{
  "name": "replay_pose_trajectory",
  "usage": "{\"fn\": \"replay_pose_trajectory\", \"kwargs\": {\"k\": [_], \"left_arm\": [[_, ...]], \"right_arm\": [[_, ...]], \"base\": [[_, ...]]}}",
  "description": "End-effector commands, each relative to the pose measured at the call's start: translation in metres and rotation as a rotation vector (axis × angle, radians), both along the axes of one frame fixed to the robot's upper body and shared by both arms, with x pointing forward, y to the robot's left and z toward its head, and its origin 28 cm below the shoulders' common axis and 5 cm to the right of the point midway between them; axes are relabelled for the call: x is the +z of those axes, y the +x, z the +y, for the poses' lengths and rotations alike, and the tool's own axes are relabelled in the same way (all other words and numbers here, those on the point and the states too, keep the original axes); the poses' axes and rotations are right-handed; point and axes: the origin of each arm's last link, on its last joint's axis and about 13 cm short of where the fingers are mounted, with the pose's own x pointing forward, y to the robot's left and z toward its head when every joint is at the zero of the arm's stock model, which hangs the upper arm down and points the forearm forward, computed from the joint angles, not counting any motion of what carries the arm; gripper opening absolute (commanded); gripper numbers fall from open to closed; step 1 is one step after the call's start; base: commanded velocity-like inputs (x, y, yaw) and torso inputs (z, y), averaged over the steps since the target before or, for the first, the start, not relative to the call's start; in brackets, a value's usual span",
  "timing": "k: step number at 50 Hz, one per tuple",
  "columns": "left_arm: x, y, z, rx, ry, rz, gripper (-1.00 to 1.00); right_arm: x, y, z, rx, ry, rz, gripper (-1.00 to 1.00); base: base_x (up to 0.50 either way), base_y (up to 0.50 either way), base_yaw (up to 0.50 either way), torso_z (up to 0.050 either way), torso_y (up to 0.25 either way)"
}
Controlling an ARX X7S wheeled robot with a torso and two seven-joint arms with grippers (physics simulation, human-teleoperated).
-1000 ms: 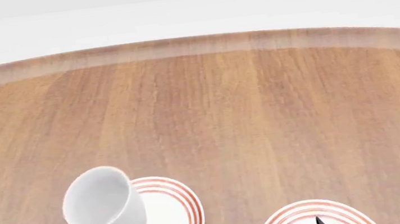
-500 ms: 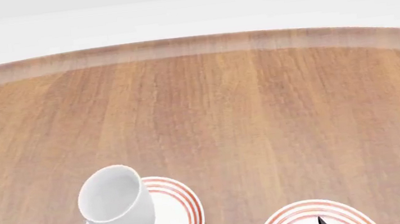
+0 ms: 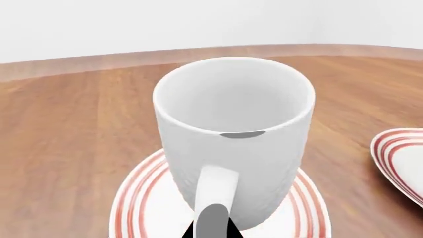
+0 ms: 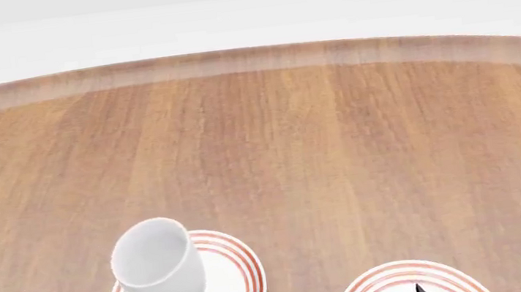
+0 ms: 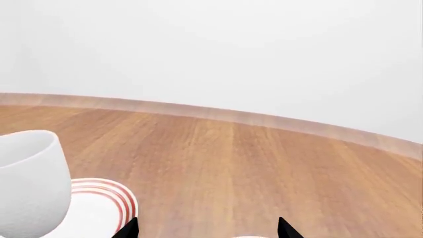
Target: Put the white mug on the left plate.
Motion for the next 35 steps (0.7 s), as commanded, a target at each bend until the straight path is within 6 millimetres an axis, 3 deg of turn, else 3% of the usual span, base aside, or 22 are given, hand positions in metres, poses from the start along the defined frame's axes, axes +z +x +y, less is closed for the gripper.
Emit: {"fn": "replay_pose_trajectory", "kwargs": {"k": [1, 35], "left_arm": [[-0.006, 0.010, -0.002, 0.043, -0.026, 0.010, -1.00], [-0.011, 0.019, -0.013, 0.060, -0.047, 0.050, -1.00]], "right_arm": [[0.001, -0.001, -0.001, 0.000, 0.003, -0.004, 1.00], [-0.002, -0.002, -0.003, -0.009, 0.016, -0.002, 1.00]], "base": [[0.00, 0.00, 0.00, 0.000, 0.000], [0.00, 0.00, 0.00, 0.000, 0.000]]}}
